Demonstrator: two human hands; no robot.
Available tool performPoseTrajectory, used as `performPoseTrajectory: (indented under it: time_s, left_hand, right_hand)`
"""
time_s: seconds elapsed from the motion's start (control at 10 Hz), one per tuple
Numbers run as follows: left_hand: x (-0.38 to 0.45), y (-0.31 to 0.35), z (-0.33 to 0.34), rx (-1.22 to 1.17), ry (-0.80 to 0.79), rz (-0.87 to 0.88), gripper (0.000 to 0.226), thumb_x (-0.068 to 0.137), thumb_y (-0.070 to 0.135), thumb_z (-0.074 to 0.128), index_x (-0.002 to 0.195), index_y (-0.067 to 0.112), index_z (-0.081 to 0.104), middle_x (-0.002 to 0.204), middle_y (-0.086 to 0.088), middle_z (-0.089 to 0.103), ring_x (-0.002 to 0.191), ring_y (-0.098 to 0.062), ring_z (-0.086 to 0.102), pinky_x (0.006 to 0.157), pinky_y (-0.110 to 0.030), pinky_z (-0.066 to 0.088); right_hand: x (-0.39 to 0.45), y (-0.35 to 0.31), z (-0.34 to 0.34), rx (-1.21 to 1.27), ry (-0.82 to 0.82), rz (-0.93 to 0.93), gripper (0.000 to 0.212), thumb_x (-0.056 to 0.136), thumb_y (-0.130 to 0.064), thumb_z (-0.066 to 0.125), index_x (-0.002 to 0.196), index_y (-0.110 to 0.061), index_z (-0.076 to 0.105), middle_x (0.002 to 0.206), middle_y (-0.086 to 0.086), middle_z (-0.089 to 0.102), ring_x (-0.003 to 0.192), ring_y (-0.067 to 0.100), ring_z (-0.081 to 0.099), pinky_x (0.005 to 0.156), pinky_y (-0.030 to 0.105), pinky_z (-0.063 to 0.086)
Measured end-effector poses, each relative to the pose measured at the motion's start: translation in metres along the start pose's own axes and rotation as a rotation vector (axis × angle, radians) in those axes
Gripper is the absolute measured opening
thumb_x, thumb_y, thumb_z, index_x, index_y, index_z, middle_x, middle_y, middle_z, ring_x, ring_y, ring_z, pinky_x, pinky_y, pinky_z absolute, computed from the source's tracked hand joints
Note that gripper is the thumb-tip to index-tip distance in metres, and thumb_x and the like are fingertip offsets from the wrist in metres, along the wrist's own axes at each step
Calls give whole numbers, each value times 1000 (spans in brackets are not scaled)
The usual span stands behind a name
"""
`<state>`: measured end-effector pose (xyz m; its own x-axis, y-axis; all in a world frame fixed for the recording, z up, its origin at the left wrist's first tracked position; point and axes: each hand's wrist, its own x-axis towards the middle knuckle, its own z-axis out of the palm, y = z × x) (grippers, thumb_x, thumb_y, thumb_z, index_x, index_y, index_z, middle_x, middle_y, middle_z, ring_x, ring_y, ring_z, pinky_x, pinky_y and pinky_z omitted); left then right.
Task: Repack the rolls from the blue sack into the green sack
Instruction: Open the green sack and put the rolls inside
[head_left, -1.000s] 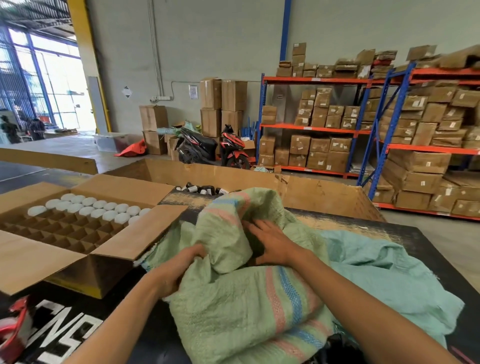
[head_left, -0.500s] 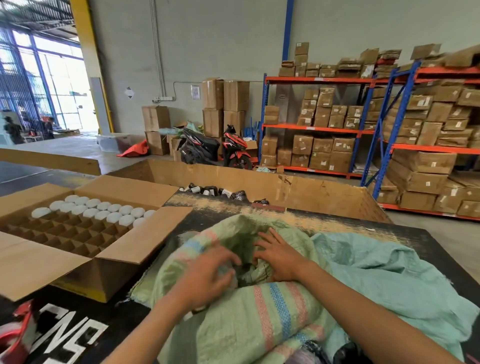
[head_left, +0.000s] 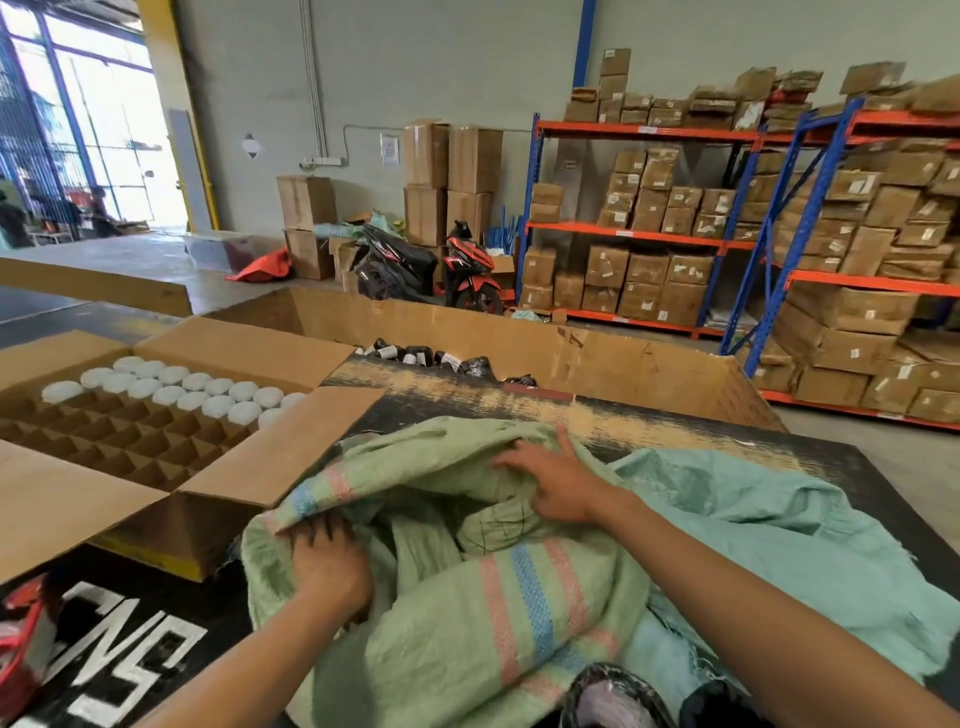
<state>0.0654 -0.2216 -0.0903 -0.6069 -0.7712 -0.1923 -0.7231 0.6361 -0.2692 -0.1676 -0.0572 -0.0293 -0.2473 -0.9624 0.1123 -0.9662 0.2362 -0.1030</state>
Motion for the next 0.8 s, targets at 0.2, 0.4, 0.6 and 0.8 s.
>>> performPoseTrajectory:
  time_s: [0.2,0.4,0.6,0.8]
  left_hand:
    - [-2,3,-18,-99,-204,-41,102,79,67,61,156,24,9,163,-9,9,147,-44,4,102,-81,6]
    - [30,-36,28,-1470,-18,-161,71,89,60,41,151,28,32,157,-5,30,147,-26,21,119,-53,5]
    - [15,-32,21,-803,-37,-26,88,79,71,3,154,28,20,161,-7,21,147,-33,21,117,-54,14]
    - [-34,5,-18,-188,-169,117,48,80,49,59,122,25,57,125,-6,55,120,-41,48,100,-69,30]
  right_hand:
    - [-16,-54,20,31,-353,-132,63,90,-40,67,147,-33,40,129,-5,61,114,10,58,93,34,46]
    - [-38,5,29,-380,-590,211,130,76,-45,81,149,-42,-26,165,10,-14,152,31,-1,122,43,3]
    - [-26,-13,27,-313,-352,152,112,79,-35,79,157,-33,-1,164,8,13,149,30,21,120,46,17]
    - [-22,-41,38,-122,-199,96,75,90,-33,64,154,-26,25,144,5,44,128,26,48,103,41,43]
